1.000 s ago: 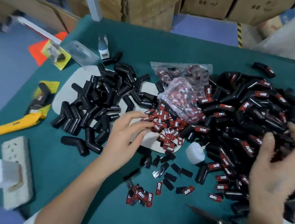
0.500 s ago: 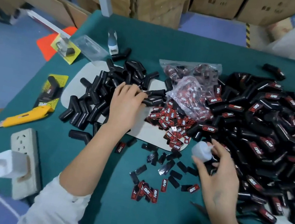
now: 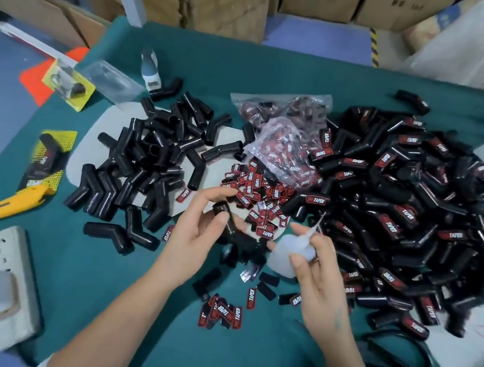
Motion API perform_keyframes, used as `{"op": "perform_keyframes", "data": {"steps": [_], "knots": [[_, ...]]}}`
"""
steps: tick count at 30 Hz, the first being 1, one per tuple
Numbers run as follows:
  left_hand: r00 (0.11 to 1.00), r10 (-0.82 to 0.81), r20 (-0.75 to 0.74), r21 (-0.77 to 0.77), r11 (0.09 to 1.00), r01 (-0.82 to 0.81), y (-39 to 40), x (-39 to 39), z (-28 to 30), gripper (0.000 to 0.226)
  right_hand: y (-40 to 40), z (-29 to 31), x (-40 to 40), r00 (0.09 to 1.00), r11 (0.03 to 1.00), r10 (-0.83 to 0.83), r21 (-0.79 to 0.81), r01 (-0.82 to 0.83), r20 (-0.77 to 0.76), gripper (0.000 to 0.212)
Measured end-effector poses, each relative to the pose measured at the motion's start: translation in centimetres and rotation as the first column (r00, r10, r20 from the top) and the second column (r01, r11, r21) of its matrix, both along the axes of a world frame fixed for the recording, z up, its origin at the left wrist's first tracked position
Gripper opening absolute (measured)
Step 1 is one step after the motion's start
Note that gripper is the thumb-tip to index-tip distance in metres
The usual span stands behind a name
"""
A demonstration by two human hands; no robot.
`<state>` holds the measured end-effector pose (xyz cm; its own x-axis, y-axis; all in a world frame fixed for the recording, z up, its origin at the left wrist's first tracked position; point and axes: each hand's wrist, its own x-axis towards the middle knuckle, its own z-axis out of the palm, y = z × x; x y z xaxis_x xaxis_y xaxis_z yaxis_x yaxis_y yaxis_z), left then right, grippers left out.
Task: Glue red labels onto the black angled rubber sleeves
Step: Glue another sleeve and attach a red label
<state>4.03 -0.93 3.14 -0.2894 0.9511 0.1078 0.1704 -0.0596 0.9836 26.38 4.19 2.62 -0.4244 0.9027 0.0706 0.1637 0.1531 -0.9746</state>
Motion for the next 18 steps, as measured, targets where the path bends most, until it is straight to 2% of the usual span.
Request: {"op": "perform_keyframes", "data": {"steps": [5,8,12,16,18], "knots": [[1.0,-0.018,0.026,-0.026,0.999,0.018,0.1,0.7,-0.4,0.031,-0.5,-0.9,-0.3,0.997,0.998,0.05,-0.052,-0.046,0.064,0.031],[0.992,-0.046,0.121,-0.043,0.998,0.052,-0.1,1.5,-0.5,0.028,-0.8,-1.3,-0.8,0.997,0.991,0.058,-0.121,-0.05,0.058,0.035],[0.959,0.013,0.282,-0.087,0.996,0.012,0.0,1.9,-1.2,0.015,-1.0,-1.2,-1.3,0.998,0.975,0.062,-0.214,-0.061,-0.002,0.044],[0.911,-0.002,0.412,-0.072,0.997,0.035,0.3,1.2,-2.3,0.023,-0.9,-1.3,-1.6,0.999,0.96,0.016,-0.278,-0.025,-0.036,0.034],[0.905,-0.056,0.422,-0.085,0.991,0.102,0.4,0.8,-2.7,0.037,-0.8,-0.9,-1.7,0.997,0.959,0.012,-0.281,-0.034,-0.078,0.031]]}}
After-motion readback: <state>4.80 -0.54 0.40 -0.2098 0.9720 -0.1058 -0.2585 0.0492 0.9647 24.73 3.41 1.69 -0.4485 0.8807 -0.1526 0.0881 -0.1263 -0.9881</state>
